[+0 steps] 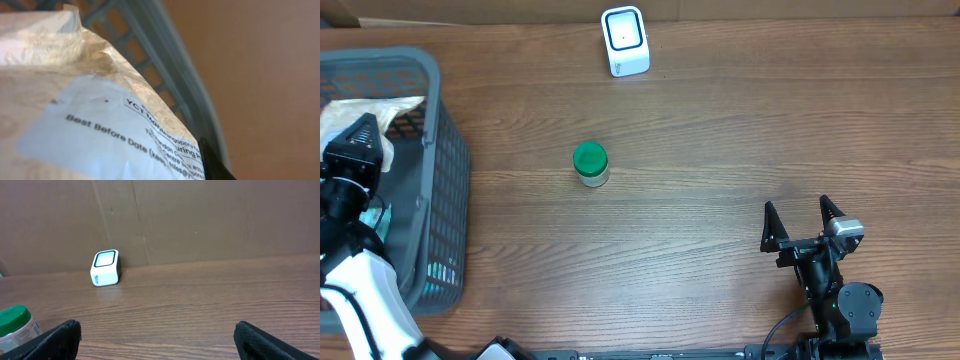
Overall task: Scan the item barcode
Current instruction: 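Grasp the kraft paper pouch with the left gripper inside the basket, then lift the pouch out and swing it toward the white scanner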
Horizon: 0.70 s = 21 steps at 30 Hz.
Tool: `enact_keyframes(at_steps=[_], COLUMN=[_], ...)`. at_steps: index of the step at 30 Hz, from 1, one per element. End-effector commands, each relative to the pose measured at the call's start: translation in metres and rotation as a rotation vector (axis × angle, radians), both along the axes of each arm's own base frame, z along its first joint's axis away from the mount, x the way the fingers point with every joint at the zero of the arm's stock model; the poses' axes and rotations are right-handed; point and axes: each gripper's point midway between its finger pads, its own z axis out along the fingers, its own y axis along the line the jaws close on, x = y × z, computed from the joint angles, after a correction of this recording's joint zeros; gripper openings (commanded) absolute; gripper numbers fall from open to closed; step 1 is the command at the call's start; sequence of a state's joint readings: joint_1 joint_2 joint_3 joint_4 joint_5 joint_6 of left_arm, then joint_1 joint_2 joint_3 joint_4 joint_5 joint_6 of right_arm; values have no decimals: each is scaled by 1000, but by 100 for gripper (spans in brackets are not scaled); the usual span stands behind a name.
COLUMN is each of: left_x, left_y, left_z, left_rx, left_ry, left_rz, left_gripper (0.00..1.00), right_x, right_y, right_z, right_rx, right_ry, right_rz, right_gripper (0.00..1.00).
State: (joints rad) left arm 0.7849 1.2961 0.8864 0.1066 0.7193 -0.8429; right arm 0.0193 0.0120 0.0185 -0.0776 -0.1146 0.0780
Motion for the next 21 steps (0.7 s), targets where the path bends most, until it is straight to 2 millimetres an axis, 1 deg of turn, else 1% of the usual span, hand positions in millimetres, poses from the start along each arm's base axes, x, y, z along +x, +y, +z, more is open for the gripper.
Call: enact_keyframes(at_steps=[1,2,4,6,9,12,14,17,20,21], left_x=[-9,-11,-14,-15,-16,-16,-17,-22,-32,-37], left_y=[-7,-9,-8,-7,-8,-8,-9,-12,-12,-15], left_z=[68,75,82,82,72,75,82,105,127,139], left_rx=[131,143,159,157,127,141,150,211,287,328], left_ry=[-104,-114,-125,-121,-87,-86,-76,-40,26,52], left_rz=[18,20,38,48,48,44,40,39,69,84], left_gripper=[15,15,15,15,10,9,9,9,10,11], right_x=[1,1,1,1,1,1,1,1,1,1], right_y=[-4,-4,-4,-4,-4,-4,-4,-4,-4,-4], right_z=[-2,-2,-2,-2,-2,-2,-2,-2,-2,-2], right_rx=[0,0,0,0,0,0,0,0,0,0], right_ry=[-2,-2,-2,-2,-2,-2,-2,-2,-2,-2], right_rz=[-18,-18,-18,-18,-18,-18,-18,-18,-18,-18], right_gripper=[100,100,100,100,100,100,100,100,100,100])
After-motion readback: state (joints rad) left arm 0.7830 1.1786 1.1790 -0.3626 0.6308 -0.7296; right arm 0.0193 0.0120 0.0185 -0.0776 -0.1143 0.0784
